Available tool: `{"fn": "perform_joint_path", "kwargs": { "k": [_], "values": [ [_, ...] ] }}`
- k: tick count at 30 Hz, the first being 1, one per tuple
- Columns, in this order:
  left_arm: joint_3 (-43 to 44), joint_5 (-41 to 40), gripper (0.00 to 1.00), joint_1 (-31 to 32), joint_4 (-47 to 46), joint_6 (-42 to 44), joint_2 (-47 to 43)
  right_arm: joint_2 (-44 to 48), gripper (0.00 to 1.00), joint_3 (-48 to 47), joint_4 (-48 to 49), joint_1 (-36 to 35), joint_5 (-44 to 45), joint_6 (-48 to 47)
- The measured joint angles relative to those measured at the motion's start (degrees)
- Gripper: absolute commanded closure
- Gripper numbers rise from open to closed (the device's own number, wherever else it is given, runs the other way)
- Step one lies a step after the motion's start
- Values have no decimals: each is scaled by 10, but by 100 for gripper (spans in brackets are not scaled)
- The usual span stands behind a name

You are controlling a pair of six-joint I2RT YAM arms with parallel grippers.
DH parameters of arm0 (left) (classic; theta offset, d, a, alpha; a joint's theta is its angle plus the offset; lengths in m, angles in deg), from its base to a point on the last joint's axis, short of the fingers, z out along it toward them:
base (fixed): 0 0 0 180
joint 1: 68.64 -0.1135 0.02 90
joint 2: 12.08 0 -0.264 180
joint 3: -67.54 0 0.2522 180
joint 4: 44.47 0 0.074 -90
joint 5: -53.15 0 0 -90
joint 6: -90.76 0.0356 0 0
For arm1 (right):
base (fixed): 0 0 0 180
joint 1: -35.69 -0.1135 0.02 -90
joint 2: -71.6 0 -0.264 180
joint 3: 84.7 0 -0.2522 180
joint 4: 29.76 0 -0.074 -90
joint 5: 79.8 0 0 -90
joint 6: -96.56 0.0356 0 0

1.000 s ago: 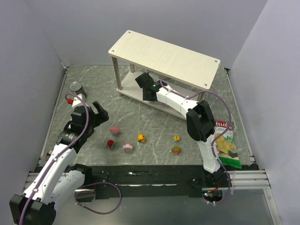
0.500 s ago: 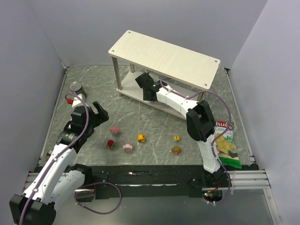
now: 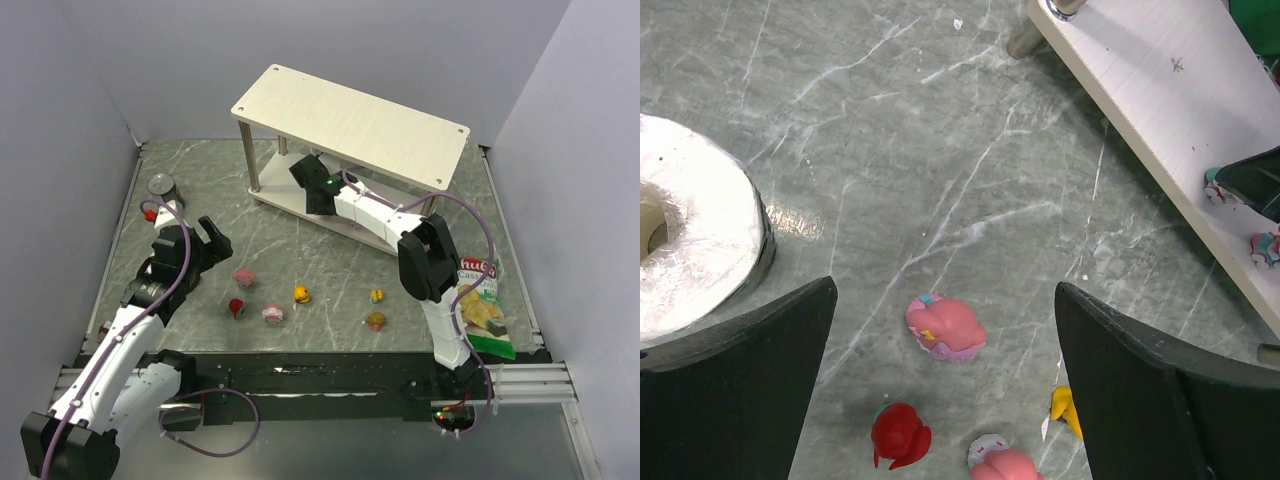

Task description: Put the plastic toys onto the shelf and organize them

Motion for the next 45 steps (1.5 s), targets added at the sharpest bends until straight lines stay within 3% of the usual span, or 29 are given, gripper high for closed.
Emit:
{"fn": "perform_joint_path", "kwargs": {
  "k": [5, 11, 21, 26, 45],
  "values": [
    [0, 0, 4, 0, 0, 0, 0, 0, 43, 0, 0, 6, -10, 9],
    [0, 0, 4, 0, 0, 0, 0, 0, 31, 0, -11, 10, -14, 15],
    [0, 0, 4, 0, 0, 0, 0, 3, 24, 15, 5, 10, -14, 6],
    [0, 0, 4, 0, 0, 0, 0, 16, 14, 35, 22, 9, -14, 4],
    [0, 1, 4, 0, 0, 0, -1, 122, 13, 136, 66, -46, -23, -2]
  ]
}}
